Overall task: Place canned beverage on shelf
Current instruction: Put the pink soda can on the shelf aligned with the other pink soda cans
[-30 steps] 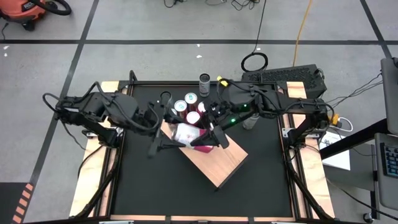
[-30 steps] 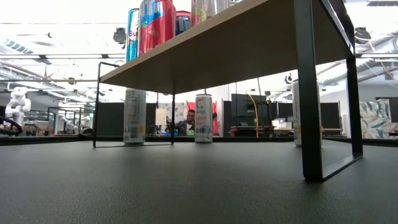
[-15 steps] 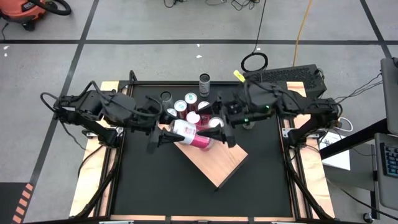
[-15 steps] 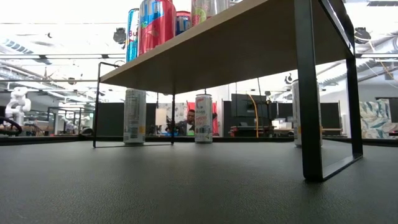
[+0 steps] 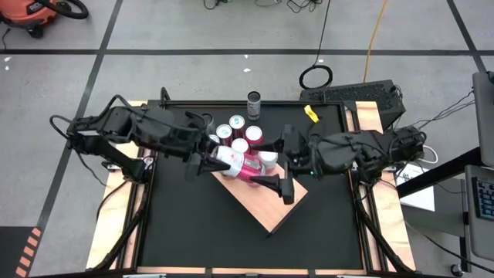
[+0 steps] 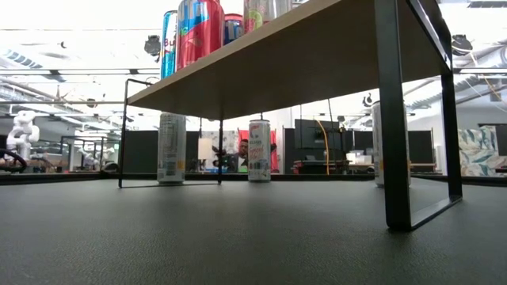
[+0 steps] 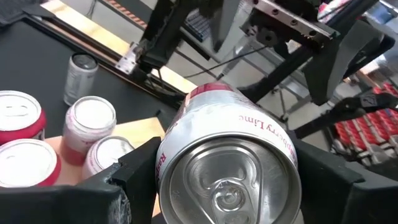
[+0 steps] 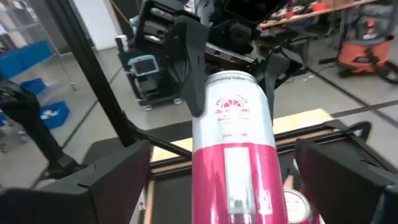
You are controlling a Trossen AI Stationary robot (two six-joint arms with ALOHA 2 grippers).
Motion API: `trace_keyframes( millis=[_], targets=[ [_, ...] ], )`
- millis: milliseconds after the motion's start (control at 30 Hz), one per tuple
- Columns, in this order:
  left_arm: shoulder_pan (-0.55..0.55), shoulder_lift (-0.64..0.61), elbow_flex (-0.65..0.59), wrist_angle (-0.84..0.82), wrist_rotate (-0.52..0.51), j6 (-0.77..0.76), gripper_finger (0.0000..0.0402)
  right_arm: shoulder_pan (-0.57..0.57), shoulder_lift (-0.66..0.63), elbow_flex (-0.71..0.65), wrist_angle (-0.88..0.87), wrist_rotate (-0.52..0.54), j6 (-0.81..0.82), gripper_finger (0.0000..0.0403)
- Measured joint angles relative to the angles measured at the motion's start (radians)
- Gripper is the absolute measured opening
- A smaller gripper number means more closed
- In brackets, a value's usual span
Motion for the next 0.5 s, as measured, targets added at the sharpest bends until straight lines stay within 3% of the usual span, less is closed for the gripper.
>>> trace_keyframes(
  millis=[267,500],
  targets=[
    [0.082,0.000,0.000,-0.062,0.082,0.000,0.0283,0.025,0.005,0.058,-0.015,0.081,-0.012,0.0377],
    [0.123,0.015,0.001,-0.155,0.085,-0.137,0.0283,0.026,0.046,0.065,-0.045,0.192,-0.139,0.0377]
  ],
)
